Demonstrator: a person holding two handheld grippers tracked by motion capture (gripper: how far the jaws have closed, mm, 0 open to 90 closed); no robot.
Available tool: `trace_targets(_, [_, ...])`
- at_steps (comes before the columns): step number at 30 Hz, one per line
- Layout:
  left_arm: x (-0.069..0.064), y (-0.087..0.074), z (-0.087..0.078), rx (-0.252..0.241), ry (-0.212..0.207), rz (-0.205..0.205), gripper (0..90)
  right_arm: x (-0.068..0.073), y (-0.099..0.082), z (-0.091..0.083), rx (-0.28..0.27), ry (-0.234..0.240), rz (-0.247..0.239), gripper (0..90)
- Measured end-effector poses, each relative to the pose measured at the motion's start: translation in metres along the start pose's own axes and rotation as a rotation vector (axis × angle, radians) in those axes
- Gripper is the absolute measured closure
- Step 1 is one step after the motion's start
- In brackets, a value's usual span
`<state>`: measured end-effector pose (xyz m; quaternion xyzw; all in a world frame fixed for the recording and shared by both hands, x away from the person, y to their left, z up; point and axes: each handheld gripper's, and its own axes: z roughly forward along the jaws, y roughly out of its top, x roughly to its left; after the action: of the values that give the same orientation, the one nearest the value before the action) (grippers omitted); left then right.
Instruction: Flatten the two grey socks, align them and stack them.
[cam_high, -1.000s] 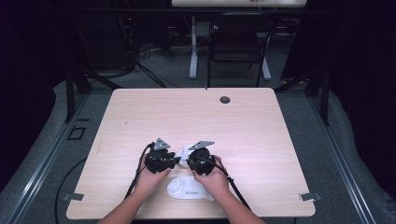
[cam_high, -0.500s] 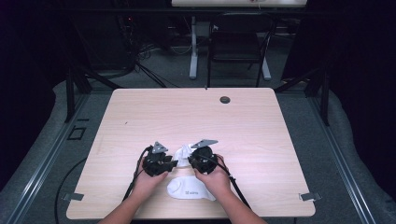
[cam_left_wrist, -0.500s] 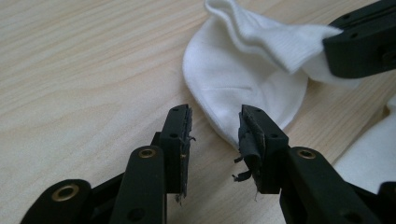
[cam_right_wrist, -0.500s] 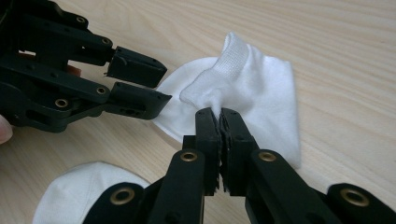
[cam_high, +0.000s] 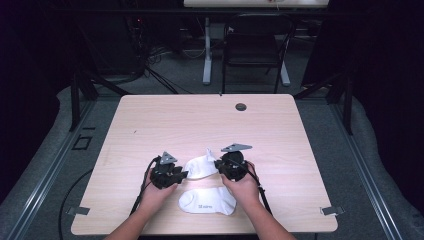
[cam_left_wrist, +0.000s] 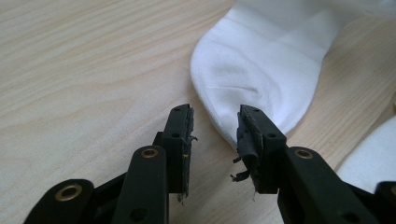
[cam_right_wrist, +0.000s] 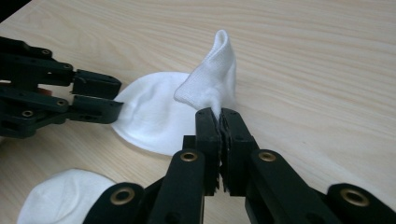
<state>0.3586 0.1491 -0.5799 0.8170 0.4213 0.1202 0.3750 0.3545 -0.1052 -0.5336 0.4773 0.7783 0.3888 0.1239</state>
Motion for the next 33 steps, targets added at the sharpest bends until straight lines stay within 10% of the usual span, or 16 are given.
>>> trace_targets(21, [0.005,-0.001,-0.001,-0.006,0.015,0.001,63.6,-0.032,-0.029,-0.002,0.068,-0.043,0.088,83.9])
trace_targets(33, [-0.005,0.010,-0.010,-0.047,-0.014,0.035,61.8,-0.029,-0.018,-0.017,-0.025,-0.049,0.044,77.4])
